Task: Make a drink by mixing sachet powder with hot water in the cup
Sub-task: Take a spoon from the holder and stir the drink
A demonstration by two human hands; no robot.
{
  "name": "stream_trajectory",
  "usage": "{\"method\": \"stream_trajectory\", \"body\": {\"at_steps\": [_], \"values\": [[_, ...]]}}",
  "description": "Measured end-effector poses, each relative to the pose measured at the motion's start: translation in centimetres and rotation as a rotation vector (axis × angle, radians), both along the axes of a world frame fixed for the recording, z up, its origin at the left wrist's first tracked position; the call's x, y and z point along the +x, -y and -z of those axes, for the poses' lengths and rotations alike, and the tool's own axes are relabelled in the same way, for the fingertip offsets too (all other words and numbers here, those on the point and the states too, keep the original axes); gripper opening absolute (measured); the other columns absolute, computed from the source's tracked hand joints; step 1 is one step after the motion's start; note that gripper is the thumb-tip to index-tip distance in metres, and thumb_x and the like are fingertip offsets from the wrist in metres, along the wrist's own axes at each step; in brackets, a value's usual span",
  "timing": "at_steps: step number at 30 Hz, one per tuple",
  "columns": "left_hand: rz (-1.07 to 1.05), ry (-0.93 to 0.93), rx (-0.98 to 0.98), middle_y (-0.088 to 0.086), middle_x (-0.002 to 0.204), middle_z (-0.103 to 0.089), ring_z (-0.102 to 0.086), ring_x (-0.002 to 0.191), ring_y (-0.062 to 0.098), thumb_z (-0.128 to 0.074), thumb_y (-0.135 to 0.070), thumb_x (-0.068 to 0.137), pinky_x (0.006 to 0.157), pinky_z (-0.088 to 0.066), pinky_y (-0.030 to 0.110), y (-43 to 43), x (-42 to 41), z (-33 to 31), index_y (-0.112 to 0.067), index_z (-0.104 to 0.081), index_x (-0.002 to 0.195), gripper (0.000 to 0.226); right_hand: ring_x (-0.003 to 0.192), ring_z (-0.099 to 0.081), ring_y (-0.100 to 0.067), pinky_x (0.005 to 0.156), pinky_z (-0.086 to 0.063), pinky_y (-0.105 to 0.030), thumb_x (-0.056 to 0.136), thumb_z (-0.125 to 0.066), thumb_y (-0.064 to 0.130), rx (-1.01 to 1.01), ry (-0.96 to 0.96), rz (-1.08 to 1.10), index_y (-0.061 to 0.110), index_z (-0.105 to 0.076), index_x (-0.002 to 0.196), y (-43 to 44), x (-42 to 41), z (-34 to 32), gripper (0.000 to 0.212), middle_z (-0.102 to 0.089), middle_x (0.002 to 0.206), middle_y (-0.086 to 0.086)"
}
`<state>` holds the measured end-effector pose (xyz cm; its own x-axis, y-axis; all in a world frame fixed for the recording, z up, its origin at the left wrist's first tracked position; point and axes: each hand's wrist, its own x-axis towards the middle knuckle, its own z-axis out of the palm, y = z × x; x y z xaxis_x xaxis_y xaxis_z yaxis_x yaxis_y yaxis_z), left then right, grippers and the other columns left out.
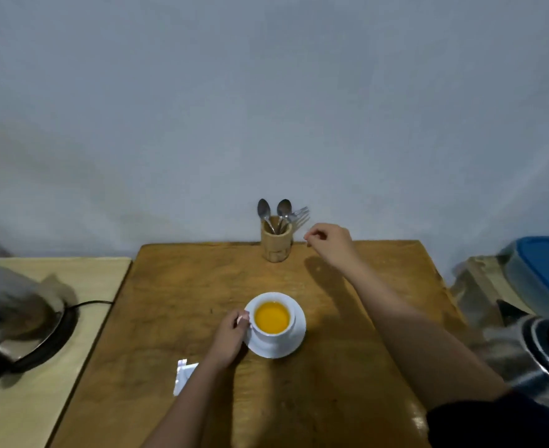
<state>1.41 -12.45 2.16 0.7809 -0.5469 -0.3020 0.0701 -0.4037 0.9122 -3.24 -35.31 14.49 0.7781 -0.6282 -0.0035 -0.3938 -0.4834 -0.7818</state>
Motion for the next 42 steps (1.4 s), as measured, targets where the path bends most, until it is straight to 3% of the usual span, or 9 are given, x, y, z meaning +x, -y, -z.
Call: {"method": "stream_trajectory", "body": {"at_steps": [5, 11, 15, 19, 24, 27, 31, 36, 42], "values": [[-0.07, -0.01, -0.008, -0.004, 0.082, -0.06, -0.053, 0.076, 0.006, -0.044, -0.015, 0.096, 0.067, -0.042, 0.019, 0.3, -0.1, 0.9, -0.022, -0.058, 0.081, 0.022, 0.086, -0.062, -0.022, 0.08, -0.051, -0.035, 0.088, -0.049, 0.017, -0.025, -0.103, -0.087, 0.012, -0.071, 0.089, 0.8, 7.0, 3.5, 0.022, -0.069, 0.093, -0.005], [-0.137, -0.02, -0.029, -0.002, 0.096, -0.064, -0.056, 0.084, 0.001, -0.046, -0.018, 0.095, 0.068, -0.043, 0.002, 0.2, -0.4, 2.1, -0.014, -0.064, 0.1, 0.019, 0.088, -0.061, -0.035, 0.066, -0.043, -0.033, 0.088, -0.047, 0.019, -0.097, -0.214, -0.064, 0.008, -0.064, 0.084, 0.7, 12.5, 6.1, 0.02, -0.064, 0.092, -0.017], [-0.136, -0.031, -0.015, -0.003, 0.103, -0.063, -0.056, 0.092, 0.002, -0.047, -0.018, 0.095, 0.076, -0.043, 0.007, 0.5, -0.2, 2.3, -0.023, -0.062, 0.099, 0.017, 0.1, -0.059, -0.037, 0.073, -0.042, -0.036, 0.09, -0.051, 0.02, -0.169, -0.312, 0.004, 0.004, -0.061, 0.106, 1.4, 14.0, 7.2, 0.025, -0.061, 0.108, -0.018], [-0.131, -0.017, -0.033, -0.003, 0.105, -0.063, -0.055, 0.098, 0.008, -0.047, -0.018, 0.094, 0.084, -0.042, 0.02, 0.7, -0.2, 2.4, -0.035, -0.06, 0.09, 0.022, 0.097, -0.061, -0.033, 0.069, -0.042, -0.033, 0.09, -0.05, 0.015, -0.266, -0.383, 0.033, 0.008, -0.065, 0.103, 1.4, 14.9, 7.4, 0.021, -0.065, 0.104, -0.014], [-0.152, -0.027, -0.017, 0.002, 0.113, -0.062, -0.055, 0.105, 0.013, -0.047, -0.021, 0.094, 0.091, -0.042, 0.029, 0.8, -0.3, 2.6, -0.044, -0.059, 0.086, 0.027, 0.091, -0.063, -0.03, 0.065, -0.043, -0.031, 0.09, -0.052, 0.018, -0.15, -0.309, 0.05, 0.012, -0.071, 0.093, 1.5, 14.4, 7.1, 0.02, -0.069, 0.098, -0.011], [-0.124, -0.04, -0.008, 0.007, 0.115, -0.062, -0.055, 0.103, 0.015, -0.046, -0.021, 0.095, 0.088, -0.043, 0.029, 0.9, -0.1, 2.4, -0.038, -0.06, 0.089, 0.022, 0.089, -0.064, -0.028, 0.066, -0.046, -0.03, 0.088, -0.058, 0.021, -0.096, -0.143, 0.027, 0.015, -0.072, 0.084, 1.6, 13.3, 5.8, 0.016, -0.071, 0.093, -0.008], [-0.104, -0.059, 0.018, 0.005, 0.106, -0.062, -0.054, 0.096, 0.016, -0.044, -0.021, 0.095, 0.08, -0.043, 0.028, 1.0, 0.1, 2.0, -0.024, -0.061, 0.096, 0.017, 0.093, -0.061, -0.024, 0.075, -0.048, -0.035, 0.091, -0.056, 0.026, -0.219, 0.054, 0.018, 0.014, -0.069, 0.095, 1.5, 11.9, 1.6, 0.018, -0.068, 0.103, -0.006], [-0.054, -0.081, 0.057, 0.0, 0.094, -0.06, -0.053, 0.088, 0.014, -0.042, -0.019, 0.096, 0.071, -0.042, 0.022, 1.0, 0.2, 0.7, -0.018, -0.059, 0.098, 0.017, 0.084, -0.059, -0.019, 0.07, -0.045, -0.031, 0.091, -0.053, 0.029, -0.452, 0.028, -0.319, 0.022, -0.062, 0.1, 1.6, 8.6, -3.6, 0.015, -0.067, 0.098, 0.001], [-0.031, -0.071, 0.121, 0.007, 0.106, -0.057, -0.051, 0.097, 0.018, -0.042, -0.018, 0.096, 0.07, -0.04, 0.018, 0.9, 0.7, 0.6, -0.007, -0.059, 0.111, 0.025, 0.077, -0.056, -0.02, 0.059, -0.036, -0.028, 0.084, -0.051, 0.03, -0.679, -0.379, -0.71, 0.028, -0.052, 0.076, 0.7, 3.1, -4.7, 0.008, -0.061, 0.081, 0.002]]}}
